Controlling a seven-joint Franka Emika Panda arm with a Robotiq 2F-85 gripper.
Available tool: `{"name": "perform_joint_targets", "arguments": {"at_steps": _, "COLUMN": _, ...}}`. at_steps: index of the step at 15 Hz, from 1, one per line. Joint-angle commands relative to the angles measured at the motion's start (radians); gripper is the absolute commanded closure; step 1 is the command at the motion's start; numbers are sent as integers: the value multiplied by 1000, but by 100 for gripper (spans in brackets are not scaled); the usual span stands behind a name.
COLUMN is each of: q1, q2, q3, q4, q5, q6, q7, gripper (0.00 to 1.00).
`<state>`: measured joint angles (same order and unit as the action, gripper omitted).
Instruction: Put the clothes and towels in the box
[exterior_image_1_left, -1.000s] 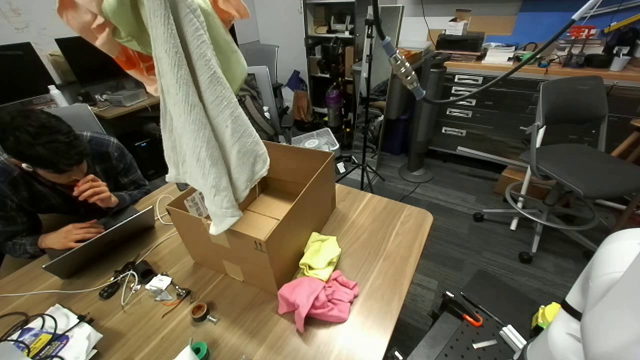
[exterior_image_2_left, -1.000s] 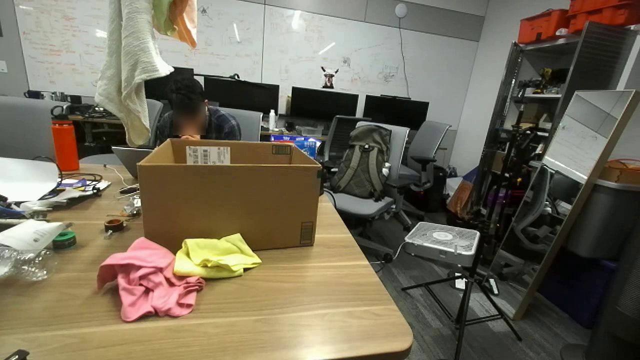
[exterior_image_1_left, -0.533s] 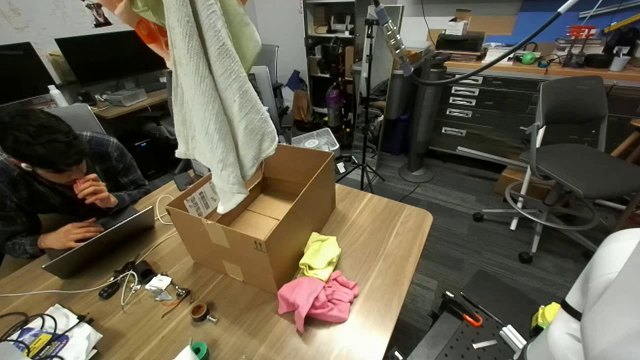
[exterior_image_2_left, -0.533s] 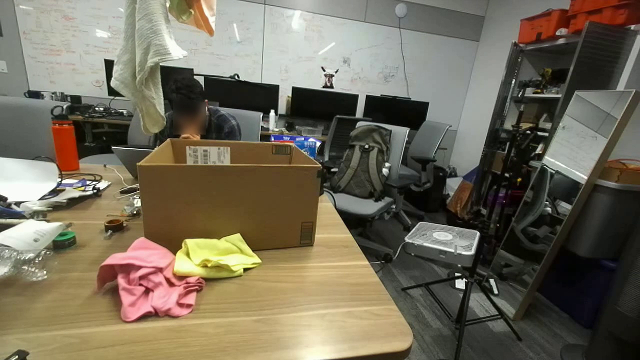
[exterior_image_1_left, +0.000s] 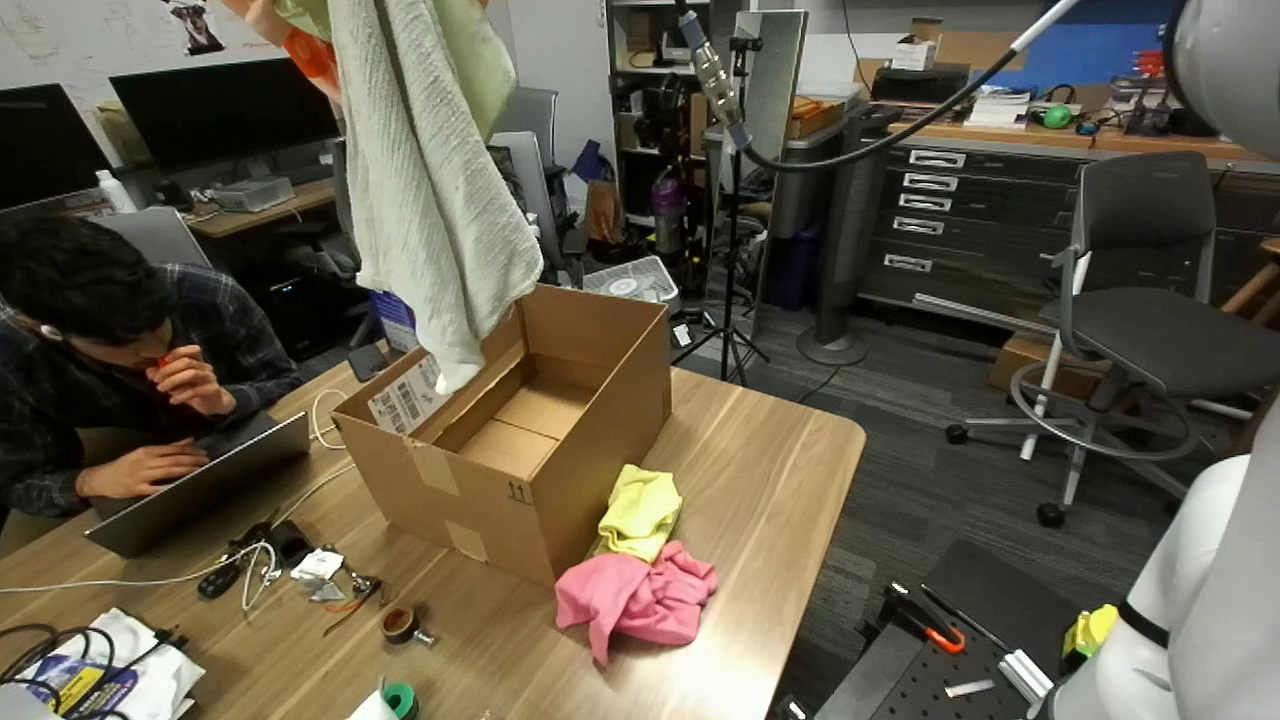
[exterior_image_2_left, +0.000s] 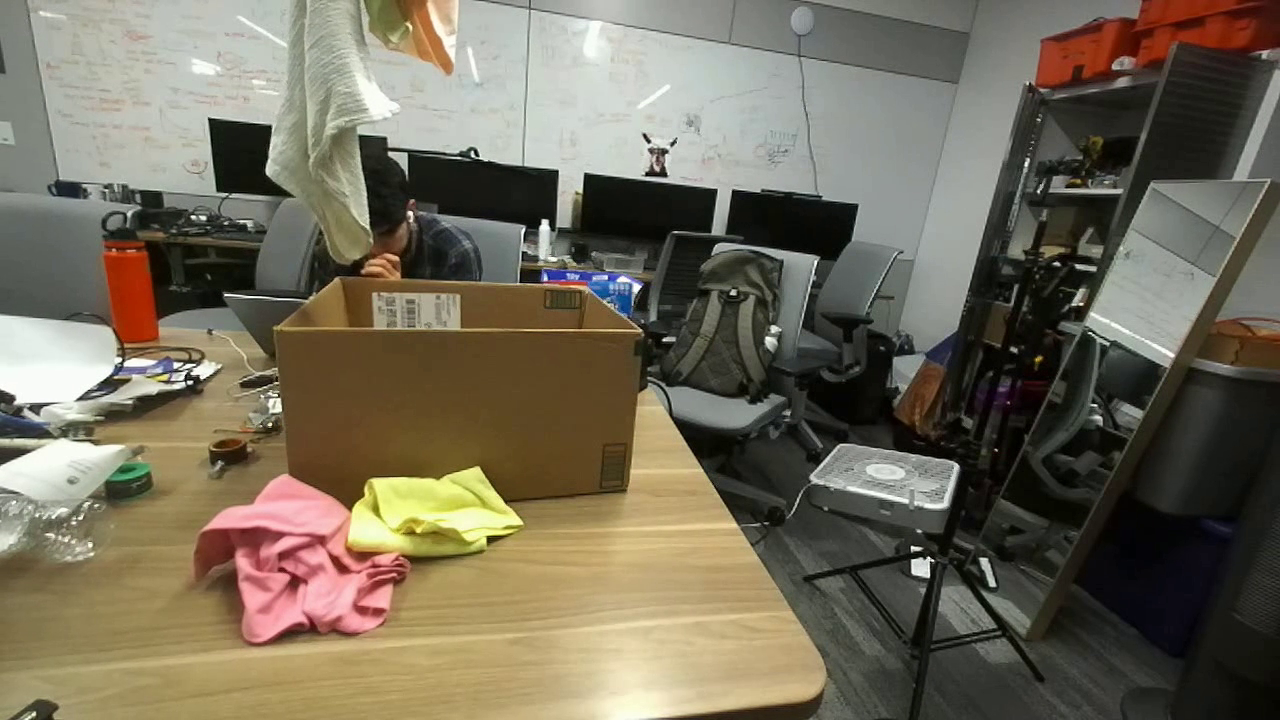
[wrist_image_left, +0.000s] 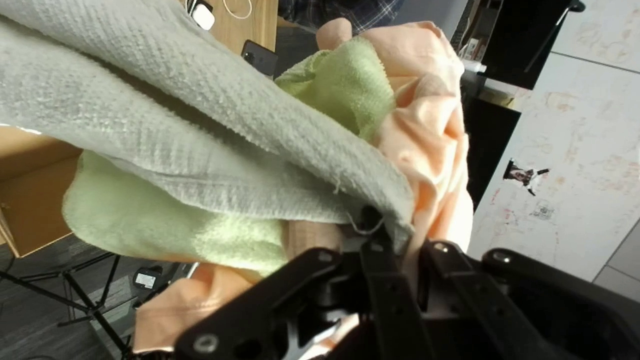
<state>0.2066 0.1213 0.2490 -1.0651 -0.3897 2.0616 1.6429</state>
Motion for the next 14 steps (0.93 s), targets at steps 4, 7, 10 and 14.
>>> {"name": "perform_joint_targets", "arguments": {"at_steps": 4, "q1": 91, "q2": 147, "q3": -86, "q4": 248, "q5": -57, "q6": -81, "q7": 46, "gripper": 97}}
{"name": "perform_joint_targets", "arguments": {"at_steps": 7, "q1": 80, "q2": 173, "q3": -69, "q4": 283, "q5": -80, "q6": -87, "q7": 72, "gripper": 97}}
{"name": "perform_joint_targets", "arguments": {"at_steps": 10, "q1": 81, "q2": 195, "q3": -66, "q4": 319, "q5": -75, "q6": -96, "q7": 93, "gripper": 64}}
{"name": "perform_joint_targets", "arguments": {"at_steps": 14, "q1": 82, "q2": 208, "q3": -62, "q4": 356, "q5": -60, "q6": -105, "q7": 100, "gripper": 34}}
